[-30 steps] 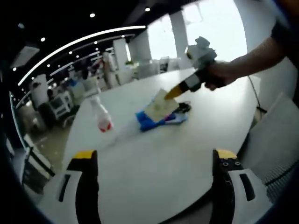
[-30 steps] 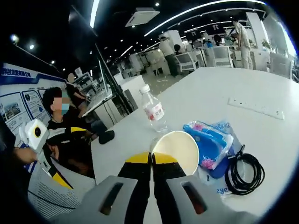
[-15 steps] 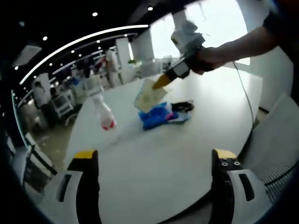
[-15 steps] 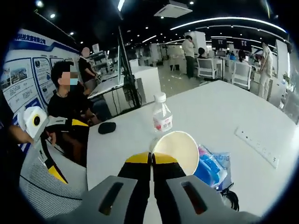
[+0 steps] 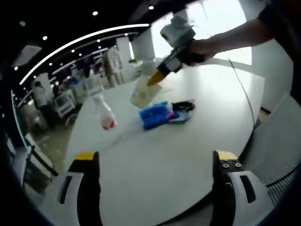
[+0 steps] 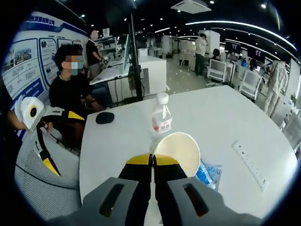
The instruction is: Arrange the tabletop items into an orderly group along one side of the table until the central work area is clear of visible clutter.
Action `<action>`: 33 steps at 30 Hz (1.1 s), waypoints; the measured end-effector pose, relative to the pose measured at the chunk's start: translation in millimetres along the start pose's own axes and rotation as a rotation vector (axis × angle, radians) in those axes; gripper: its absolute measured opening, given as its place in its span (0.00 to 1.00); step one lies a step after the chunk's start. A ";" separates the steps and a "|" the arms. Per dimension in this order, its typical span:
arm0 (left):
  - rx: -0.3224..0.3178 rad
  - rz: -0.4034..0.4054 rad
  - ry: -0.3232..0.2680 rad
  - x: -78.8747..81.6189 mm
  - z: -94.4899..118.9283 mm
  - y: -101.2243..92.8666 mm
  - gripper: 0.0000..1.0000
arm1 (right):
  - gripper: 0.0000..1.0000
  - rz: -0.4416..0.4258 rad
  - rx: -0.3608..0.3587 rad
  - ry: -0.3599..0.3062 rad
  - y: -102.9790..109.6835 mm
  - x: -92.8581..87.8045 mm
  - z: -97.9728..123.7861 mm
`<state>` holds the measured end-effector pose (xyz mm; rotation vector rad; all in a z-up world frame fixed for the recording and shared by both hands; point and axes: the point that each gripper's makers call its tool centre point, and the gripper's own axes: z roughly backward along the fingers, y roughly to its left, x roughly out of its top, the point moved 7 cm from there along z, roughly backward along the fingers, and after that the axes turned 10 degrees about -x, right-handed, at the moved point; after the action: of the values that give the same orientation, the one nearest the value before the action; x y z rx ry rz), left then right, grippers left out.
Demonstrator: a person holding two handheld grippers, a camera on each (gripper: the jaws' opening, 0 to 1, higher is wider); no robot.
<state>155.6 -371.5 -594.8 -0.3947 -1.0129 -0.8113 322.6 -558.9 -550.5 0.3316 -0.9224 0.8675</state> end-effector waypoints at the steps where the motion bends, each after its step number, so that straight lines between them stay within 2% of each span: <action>1: 0.000 -0.001 0.003 -0.3 -0.1 0.2 0.96 | 0.00 0.020 0.004 0.004 0.2 2.1 -0.8; 19: -0.006 0.007 0.022 -1.4 -2.6 1.1 0.94 | 0.00 0.246 0.083 0.133 2.7 15.6 -33.1; 23: -0.004 0.013 0.024 -1.5 -2.7 2.0 0.93 | 0.00 0.292 0.088 0.180 0.3 13.5 -47.3; 28: 0.001 0.016 0.033 -2.7 -3.1 3.8 0.92 | 0.00 0.298 0.086 0.194 -5.9 11.4 -61.6; 33: -0.003 0.018 0.046 -3.7 -4.5 3.8 0.91 | 0.00 0.343 0.078 0.223 -6.5 4.0 -74.0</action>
<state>160.2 -370.3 -600.0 -0.3859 -0.9642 -0.8026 370.0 -517.2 -589.9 0.1404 -0.7485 1.2317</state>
